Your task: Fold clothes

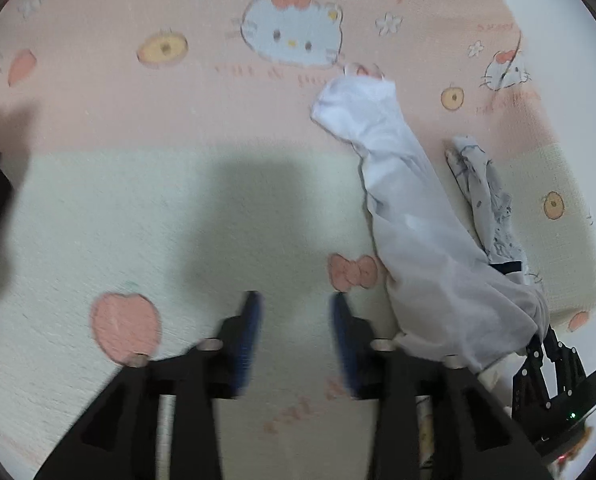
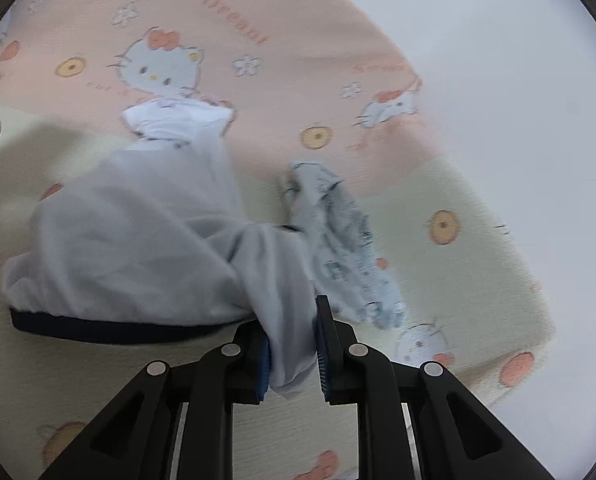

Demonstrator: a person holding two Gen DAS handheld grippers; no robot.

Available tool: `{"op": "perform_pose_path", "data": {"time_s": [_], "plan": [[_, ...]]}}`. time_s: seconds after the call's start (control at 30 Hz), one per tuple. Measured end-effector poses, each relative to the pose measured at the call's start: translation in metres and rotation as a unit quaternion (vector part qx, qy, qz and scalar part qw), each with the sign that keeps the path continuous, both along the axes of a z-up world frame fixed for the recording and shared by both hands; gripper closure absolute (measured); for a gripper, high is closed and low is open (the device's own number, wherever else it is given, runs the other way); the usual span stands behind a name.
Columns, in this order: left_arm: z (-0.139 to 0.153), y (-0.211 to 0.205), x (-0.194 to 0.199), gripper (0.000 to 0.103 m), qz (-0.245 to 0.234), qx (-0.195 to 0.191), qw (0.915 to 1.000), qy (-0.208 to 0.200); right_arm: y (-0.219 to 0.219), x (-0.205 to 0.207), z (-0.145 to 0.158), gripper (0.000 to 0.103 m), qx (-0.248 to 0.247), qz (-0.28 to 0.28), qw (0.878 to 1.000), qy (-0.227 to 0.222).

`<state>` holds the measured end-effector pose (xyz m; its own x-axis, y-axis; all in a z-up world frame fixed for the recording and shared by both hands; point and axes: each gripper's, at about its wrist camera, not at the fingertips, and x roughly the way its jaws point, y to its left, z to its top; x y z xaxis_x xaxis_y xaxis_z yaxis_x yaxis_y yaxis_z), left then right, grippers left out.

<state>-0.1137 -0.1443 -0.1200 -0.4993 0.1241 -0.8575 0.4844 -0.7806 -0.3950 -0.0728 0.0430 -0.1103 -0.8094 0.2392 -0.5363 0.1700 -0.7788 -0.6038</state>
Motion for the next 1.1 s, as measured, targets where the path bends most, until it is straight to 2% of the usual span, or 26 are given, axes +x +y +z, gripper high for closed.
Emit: {"op": "perform_pose_path", "data": {"time_s": [0.03,0.13,0.27,0.43,0.6,0.77,0.93,1.1], "plan": [[-0.002,0.002,-0.002,0.041,0.002,0.010,0.9999,-0.003,0.005,-0.004,0.002,0.087,0.000,-0.008,1.000,0.000],[0.001,0.011,-0.009,0.041,-0.010,0.016,0.9998,-0.002,0.020,-0.016,0.003,0.087,-0.016,-0.035,0.999,-0.015],[0.002,0.029,-0.027,0.041,-0.052,-0.026,0.9981,-0.020,0.038,-0.026,0.002,0.087,-0.032,-0.065,0.997,-0.029],[0.000,0.044,-0.034,0.041,-0.080,-0.031,0.9960,-0.024,0.066,-0.043,-0.002,0.092,-0.034,-0.117,0.992,-0.036],[-0.009,0.054,-0.051,0.041,-0.111,0.000,0.9932,-0.036,0.085,-0.053,-0.008,0.092,-0.051,-0.144,0.987,-0.054],[-0.009,0.063,-0.063,0.041,-0.124,0.014,0.9916,-0.034,0.099,-0.060,-0.016,0.092,-0.078,-0.157,0.981,-0.080],[-0.008,0.073,-0.074,0.041,-0.145,0.020,0.9886,-0.033,0.130,-0.081,-0.020,0.092,-0.099,-0.194,0.972,-0.085],[-0.011,0.089,-0.091,0.041,-0.166,0.066,0.9836,-0.023,0.159,-0.102,-0.024,0.094,-0.125,-0.233,0.959,-0.100]]}}
